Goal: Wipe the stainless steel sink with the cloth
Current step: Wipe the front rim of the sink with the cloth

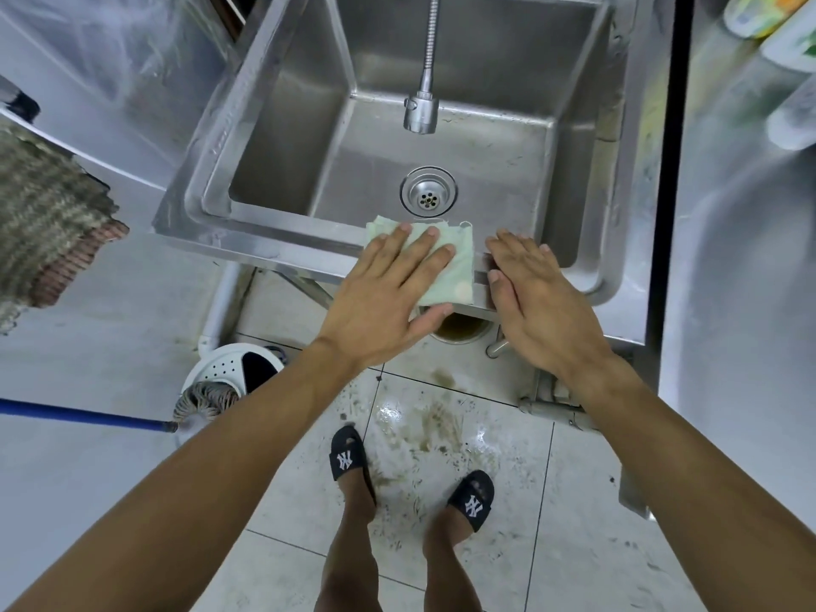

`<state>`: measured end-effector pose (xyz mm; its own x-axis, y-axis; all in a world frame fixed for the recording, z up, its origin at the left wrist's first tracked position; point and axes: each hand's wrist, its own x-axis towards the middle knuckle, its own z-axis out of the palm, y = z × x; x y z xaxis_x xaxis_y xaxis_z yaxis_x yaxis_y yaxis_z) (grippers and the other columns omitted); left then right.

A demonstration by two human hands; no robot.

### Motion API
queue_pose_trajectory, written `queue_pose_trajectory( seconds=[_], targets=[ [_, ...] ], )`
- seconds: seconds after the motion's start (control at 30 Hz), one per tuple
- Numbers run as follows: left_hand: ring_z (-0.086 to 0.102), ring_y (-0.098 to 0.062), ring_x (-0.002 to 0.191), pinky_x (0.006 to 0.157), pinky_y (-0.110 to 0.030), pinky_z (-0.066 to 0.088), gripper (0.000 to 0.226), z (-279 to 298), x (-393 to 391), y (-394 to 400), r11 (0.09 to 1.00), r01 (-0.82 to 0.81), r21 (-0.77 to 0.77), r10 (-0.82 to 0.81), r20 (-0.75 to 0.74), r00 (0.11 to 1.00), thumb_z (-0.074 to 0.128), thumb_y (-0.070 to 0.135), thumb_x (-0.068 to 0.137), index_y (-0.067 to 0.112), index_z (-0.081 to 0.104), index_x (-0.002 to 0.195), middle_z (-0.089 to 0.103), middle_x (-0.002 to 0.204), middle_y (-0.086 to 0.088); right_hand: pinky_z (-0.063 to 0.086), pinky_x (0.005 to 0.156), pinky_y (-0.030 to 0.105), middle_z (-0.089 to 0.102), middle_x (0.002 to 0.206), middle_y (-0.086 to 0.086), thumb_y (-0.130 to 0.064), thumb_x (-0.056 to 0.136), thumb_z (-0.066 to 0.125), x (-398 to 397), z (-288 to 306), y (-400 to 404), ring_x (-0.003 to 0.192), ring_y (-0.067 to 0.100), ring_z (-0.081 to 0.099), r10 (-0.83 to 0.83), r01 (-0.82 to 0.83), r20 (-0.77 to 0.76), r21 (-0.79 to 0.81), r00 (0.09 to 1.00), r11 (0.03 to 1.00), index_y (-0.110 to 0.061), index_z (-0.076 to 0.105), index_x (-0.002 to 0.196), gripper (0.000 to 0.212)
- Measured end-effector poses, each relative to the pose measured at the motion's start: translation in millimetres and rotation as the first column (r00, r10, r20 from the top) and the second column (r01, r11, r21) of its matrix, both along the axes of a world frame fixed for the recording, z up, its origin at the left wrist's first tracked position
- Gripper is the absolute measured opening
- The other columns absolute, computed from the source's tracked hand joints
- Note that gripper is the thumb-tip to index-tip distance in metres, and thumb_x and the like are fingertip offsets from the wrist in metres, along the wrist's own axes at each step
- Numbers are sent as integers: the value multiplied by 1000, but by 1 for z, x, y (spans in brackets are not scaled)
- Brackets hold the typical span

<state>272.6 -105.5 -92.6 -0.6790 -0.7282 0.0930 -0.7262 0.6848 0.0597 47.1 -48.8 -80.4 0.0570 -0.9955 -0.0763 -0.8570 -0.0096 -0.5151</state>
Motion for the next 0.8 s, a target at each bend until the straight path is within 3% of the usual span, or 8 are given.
queue_pose_trajectory(
  seconds=[0.1, 0.2, 0.33, 0.43, 0.53, 0.67, 0.73, 0.8],
  targets=[
    [28, -39, 152, 124, -52, 22, 77, 0, -27, 15, 993, -115, 20, 116, -16, 993, 40, 64, 102, 6, 44, 152, 37, 162, -18, 10, 129, 34, 35, 165, 6, -35, 109, 24, 3, -8, 2, 155, 21, 26, -14, 10, -117, -39, 993, 999, -13, 38, 157, 55],
    [24, -36, 154, 126, -51, 18, 77, -4, -34, 21, 991, -136, 12, 137, -75, 988, 40, 62, 103, 5, 41, 154, 34, 164, -15, 11, 129, 35, 36, 164, 5, -35, 108, 23, 3, -10, 2, 155, 22, 27, -17, 12, -136, -35, 991, 999, -13, 38, 157, 56],
    [23, -30, 156, 126, -49, 18, 74, 0, -11, 14, 996, -59, 63, 67, -147, 987, 31, 60, 105, 6, 40, 155, 34, 164, -12, 8, 129, 32, 30, 167, 2, -34, 110, 26, 3, -4, 2, 157, 17, 20, -38, 37, -57, -14, 998, 999, -16, 35, 159, 53],
    [14, -29, 158, 127, -52, 12, 69, 4, 33, 0, 989, -135, 66, 144, -164, 976, 24, 53, 107, 7, 32, 158, 25, 168, -12, 4, 128, 28, 26, 169, 1, -33, 110, 29, 10, 14, -5, 158, 15, 13, -42, 44, 67, -34, 997, 998, -17, 31, 160, 52],
    [11, -31, 158, 128, -49, 7, 66, -4, 79, -15, 964, -261, 39, 264, -144, 954, 24, 47, 108, 6, 29, 159, 22, 168, -14, 6, 130, 36, 23, 169, 3, -35, 109, 29, 31, 31, -25, 159, 18, 10, 152, -153, -19, -138, 988, 979, -16, 30, 161, 54],
    [16, -30, 157, 128, -50, 10, 62, -18, 99, -18, 962, -273, -2, 271, -96, 958, 26, 43, 108, 8, 32, 158, 27, 167, -10, -1, 130, 36, 6, 172, -1, -44, 109, 23, 60, 27, -55, 159, 16, -1, 469, -479, -195, -5, 862, 878, -22, 18, 164, 59],
    [18, -31, 157, 128, -51, 11, 61, -20, 99, -17, 960, -279, -16, 275, -120, 954, 26, 43, 108, 8, 33, 158, 29, 167, -10, -1, 130, 36, 0, 172, -2, -47, 110, 19, 61, 14, -54, 159, 15, -4, 527, -537, -255, 35, 811, 843, -24, 12, 164, 59],
    [19, -31, 156, 127, -51, 12, 60, -21, 97, -16, 956, -293, -21, 287, -150, 946, 27, 42, 108, 8, 35, 157, 30, 166, -10, 1, 130, 37, 3, 172, -2, -46, 111, 20, 59, 7, -49, 159, 15, -1, 492, -509, -274, 8, 827, 861, -23, 14, 164, 58]
  ],
)
